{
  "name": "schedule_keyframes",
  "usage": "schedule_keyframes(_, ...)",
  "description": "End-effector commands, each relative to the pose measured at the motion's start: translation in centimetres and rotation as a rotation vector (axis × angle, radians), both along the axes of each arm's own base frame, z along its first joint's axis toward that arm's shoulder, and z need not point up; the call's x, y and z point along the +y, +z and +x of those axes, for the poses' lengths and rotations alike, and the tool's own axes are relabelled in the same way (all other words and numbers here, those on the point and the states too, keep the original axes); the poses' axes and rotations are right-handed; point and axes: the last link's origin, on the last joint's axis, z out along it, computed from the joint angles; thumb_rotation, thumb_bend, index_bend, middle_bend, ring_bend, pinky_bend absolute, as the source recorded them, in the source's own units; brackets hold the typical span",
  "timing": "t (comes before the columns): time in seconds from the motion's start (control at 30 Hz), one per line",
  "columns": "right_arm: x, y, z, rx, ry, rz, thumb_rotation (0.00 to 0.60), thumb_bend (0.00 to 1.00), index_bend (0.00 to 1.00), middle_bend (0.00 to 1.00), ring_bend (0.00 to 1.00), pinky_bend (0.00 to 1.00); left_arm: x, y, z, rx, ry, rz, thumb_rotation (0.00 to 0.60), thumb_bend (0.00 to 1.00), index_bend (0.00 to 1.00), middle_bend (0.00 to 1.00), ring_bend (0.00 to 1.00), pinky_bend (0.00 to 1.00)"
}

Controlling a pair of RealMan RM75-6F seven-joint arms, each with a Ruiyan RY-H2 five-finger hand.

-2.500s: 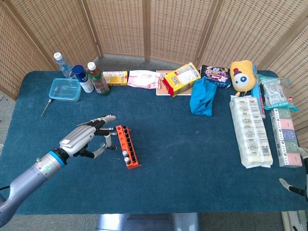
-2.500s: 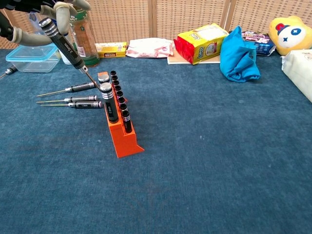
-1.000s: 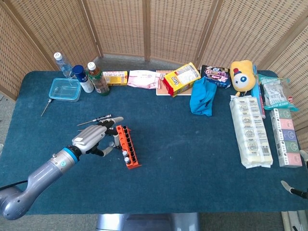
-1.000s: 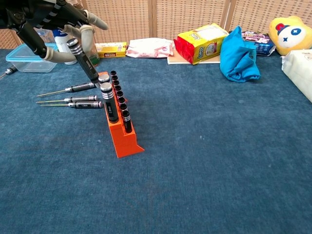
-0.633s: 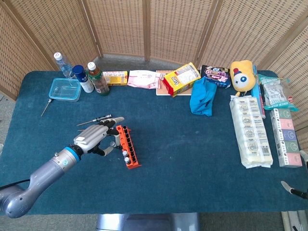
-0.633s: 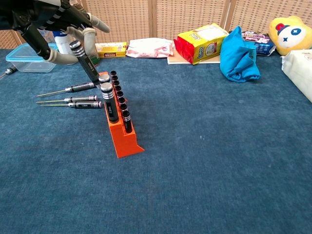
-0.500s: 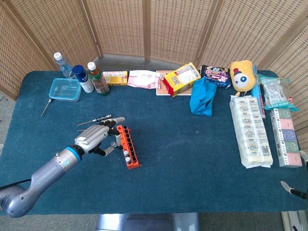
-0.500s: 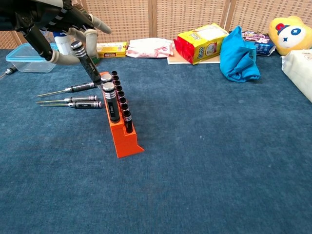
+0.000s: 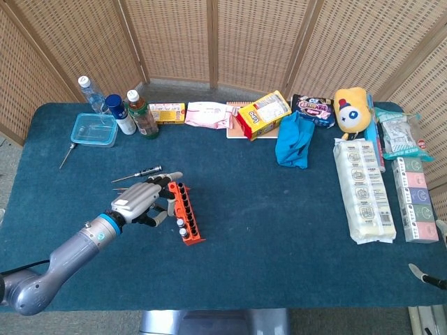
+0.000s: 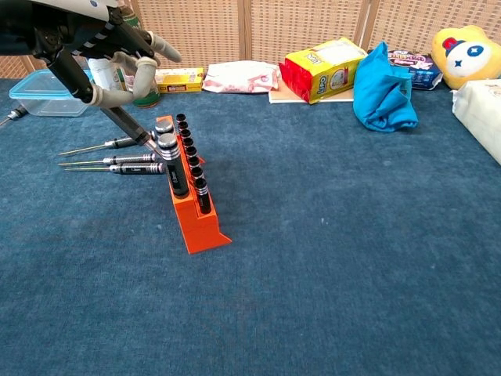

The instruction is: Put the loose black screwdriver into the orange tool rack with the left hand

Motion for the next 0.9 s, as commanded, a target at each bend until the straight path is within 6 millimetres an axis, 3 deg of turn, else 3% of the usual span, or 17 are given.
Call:
schedule_keyframes(0.03, 0.0, 0.0, -0.1, -0.001, -0.001, -0.001, 0.550, 0.05, 0.11, 0.13, 0.10, 0.07, 0.0, 0.3, 0.2, -0.018, 0.002, 0.010, 0.600, 0.47, 0.58, 0.00, 0.00, 0.05)
schedule_keyframes(0.23, 0.0, 0.0, -0.2, -0.003, -0.004, 0.001, 0.551, 0.05, 0.11, 0.13, 0.10, 0.07, 0.3, 2.0, 0.1, -0.048, 0.010, 0.058, 0.600, 0.47, 0.56, 0.00, 0.00, 0.05)
schedule_keyframes(0.57, -0.1, -0.3, -0.1, -0.004, -0.002, 0.010, 0.549, 0.05, 0.11, 0.13, 0.10, 0.07, 0.8, 4.7, -2.9, 0.009, 0.059, 0.134, 0.600, 0.46, 0.40, 0.00, 0.00, 0.05)
schedule_keyframes(0.63, -0.1, -0.3, -0.1, -0.003, -0.002, 0.010, 0.550, 0.05, 0.11, 0.13, 0.10, 0.07, 0.9, 4.9, -3.5, 0.026, 0.065, 0.149, 0.600, 0.46, 0.33, 0.00, 0.00, 0.05)
schedule_keyframes(0.8, -0.1, -0.4, 0.0, -0.006, -0.003, 0.012, 0.548, 0.05, 0.11, 0.13, 0.10, 0.07, 1.2, 4.3, -4.3, 0.078, 0.068, 0.153, 0.600, 0.45, 0.07, 0.00, 0.00, 0.05)
schedule_keyframes(0.9, -0.1, -0.4, 0.0, -0.005, -0.003, 0.014, 0.550, 0.05, 0.11, 0.13, 0.10, 0.07, 1.1, 3.5, -4.3, 0.111, 0.060, 0.140, 0.600, 0.42, 0.00, 0.00, 0.00, 0.05)
